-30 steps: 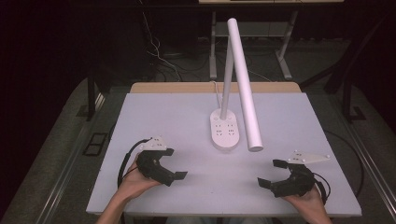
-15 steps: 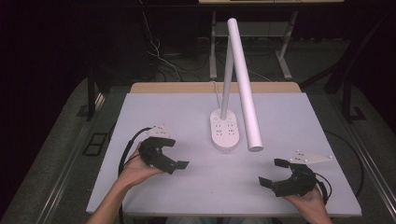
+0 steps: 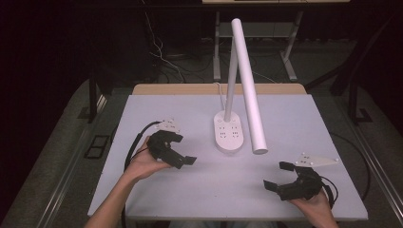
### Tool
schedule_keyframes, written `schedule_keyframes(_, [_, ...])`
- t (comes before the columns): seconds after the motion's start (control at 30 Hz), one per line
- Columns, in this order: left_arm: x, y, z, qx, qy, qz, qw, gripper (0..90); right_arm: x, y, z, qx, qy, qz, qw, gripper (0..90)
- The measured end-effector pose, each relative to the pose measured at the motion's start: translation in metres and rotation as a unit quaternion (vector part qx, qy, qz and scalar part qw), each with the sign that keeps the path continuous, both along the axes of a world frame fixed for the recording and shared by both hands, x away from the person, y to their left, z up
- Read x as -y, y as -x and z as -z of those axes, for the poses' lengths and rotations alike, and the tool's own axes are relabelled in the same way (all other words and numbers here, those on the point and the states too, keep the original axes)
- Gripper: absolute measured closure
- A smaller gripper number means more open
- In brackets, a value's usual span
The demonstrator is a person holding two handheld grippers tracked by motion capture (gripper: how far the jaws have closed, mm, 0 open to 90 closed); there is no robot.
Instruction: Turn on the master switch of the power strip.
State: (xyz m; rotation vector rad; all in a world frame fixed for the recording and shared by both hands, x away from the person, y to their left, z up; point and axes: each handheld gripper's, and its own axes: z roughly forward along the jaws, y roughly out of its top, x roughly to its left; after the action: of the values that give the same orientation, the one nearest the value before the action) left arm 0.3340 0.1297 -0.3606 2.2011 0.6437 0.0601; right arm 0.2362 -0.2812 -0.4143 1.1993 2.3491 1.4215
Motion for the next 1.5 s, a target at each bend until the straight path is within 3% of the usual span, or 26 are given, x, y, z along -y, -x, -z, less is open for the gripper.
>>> schedule_keyframes(1.17, [0.018, -0.062, -0.023, 0.006, -0.023, -0.011, 0.9997, 1.6, 0.004, 0.001, 0.001, -0.002, -0.002, 0.005, 1.0, 0.0])
schedule_keyframes(1.5, [0.02, -0.077, -0.028, 0.004, -0.024, -0.032, 0.9992, 2.2, 0.004, 0.001, 0.001, -0.002, -0.001, 0.004, 1.0, 0.0])
